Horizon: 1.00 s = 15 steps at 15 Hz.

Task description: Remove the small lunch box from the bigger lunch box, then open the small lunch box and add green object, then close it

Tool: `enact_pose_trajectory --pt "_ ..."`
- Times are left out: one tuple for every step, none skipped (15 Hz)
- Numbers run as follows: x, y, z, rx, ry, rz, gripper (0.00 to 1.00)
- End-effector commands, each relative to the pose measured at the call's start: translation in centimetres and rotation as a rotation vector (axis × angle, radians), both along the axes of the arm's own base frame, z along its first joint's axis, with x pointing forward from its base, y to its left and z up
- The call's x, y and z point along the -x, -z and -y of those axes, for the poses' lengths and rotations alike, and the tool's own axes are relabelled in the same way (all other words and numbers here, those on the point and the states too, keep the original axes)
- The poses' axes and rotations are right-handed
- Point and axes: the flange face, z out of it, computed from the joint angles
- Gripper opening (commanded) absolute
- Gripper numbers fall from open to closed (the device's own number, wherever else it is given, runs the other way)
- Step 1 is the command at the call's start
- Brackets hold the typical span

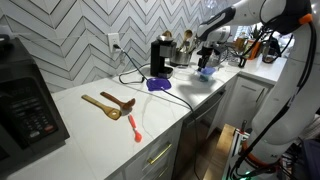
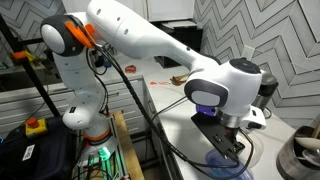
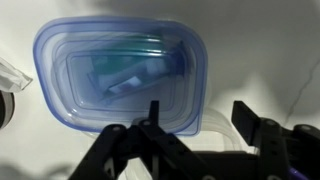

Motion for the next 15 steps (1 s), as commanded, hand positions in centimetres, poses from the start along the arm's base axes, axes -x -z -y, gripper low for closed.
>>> enact_pose_trajectory --pt "0.9 -2.7 -0.2 0.037 -0.021 0.029 1.00" --pt "1.1 -3.6 -0.2 0.053 -0.011 0.036 1.00" --pt "1.7 -5.0 -0.2 0.070 0.001 0.046 1.00" --pt "2.4 -6.5 -0.2 0.085 0.021 0.056 1.00" --pt "3.1 -7.9 -0.1 0.113 0.040 0.073 1.00" --pt "3.7 -9.3 0.0 0.136 0.054 0.077 1.00" --pt "4.5 -10.7 0.1 0.167 0.083 0.086 1.00" --pt "5.3 -12.0 0.2 0.191 0.107 0.100 1.00" --pt "6.0 -13.3 0.2 0.207 0.131 0.109 1.00" --pt "6.7 -14.5 0.2 0.217 0.158 0.127 1.00" --pt "7.4 -15.4 0.2 0.218 0.187 0.139 1.00" --pt "7.9 -16.1 0.1 0.216 0.220 0.149 1.00" --pt "8.4 -16.8 0.0 0.206 0.256 0.157 1.00" --pt "8.8 -17.1 -0.1 0.188 0.296 0.164 1.00" --pt "9.0 -17.4 -0.3 0.162 0.341 0.175 1.00"
